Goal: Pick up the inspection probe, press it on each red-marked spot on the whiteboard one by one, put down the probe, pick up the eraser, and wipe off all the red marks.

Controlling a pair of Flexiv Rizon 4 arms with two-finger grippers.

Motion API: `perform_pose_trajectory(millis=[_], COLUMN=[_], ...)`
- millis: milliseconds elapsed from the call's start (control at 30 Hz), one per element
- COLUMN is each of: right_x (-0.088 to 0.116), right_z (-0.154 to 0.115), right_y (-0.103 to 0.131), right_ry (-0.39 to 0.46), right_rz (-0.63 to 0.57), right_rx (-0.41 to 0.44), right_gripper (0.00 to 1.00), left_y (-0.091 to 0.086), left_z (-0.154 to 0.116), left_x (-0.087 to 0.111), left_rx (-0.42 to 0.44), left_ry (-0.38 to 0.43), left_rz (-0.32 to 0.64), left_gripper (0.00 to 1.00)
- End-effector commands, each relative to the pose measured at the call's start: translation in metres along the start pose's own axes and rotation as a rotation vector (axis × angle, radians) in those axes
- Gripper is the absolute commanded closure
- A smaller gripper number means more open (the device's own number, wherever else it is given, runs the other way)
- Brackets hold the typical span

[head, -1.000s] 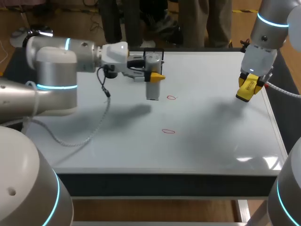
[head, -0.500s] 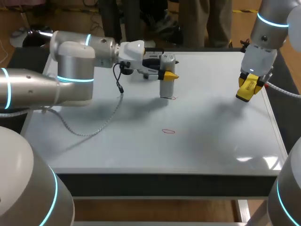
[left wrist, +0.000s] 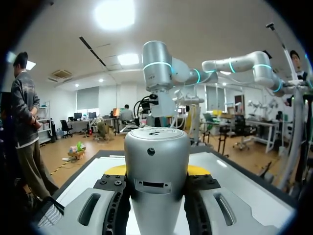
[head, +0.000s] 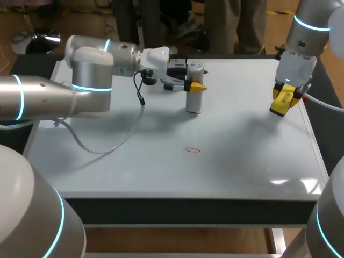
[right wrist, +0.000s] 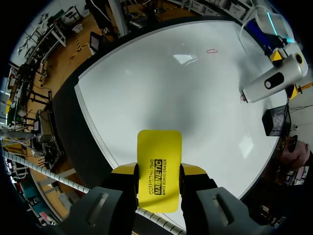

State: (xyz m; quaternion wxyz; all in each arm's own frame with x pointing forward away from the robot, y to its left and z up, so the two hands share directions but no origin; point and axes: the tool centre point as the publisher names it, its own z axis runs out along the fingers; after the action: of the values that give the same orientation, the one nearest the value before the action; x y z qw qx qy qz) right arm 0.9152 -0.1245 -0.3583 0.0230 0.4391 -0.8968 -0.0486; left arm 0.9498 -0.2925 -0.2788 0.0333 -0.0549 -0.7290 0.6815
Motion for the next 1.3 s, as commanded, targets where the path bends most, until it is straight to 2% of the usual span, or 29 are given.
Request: perform_pose_trajectory(millis=[33,967,1300], right_x=[0.0,0.0,0.0], right_z=[0.0,0.0,0.0], right_y=[-0.001,-0.001,-0.001], right_ry=[0.003,0.003,0.003], right_rz=[-0.002,-0.002,-0.002], right_rx=[0.002,0.002,0.002], right_gripper=[1.0,1.0,1.0], left_y=[0.003,0.01,-0.004], left_z=[0.005,0.008,0.014], left_x=[-0.004,-0.007,-0.013], left_rx=[0.005,-0.036,-0.049], left_ry=[0.007,-0.003,0.023], left_rz=[-0.003,-0.005,0.007], left_gripper=[1.0,1.0,1.0])
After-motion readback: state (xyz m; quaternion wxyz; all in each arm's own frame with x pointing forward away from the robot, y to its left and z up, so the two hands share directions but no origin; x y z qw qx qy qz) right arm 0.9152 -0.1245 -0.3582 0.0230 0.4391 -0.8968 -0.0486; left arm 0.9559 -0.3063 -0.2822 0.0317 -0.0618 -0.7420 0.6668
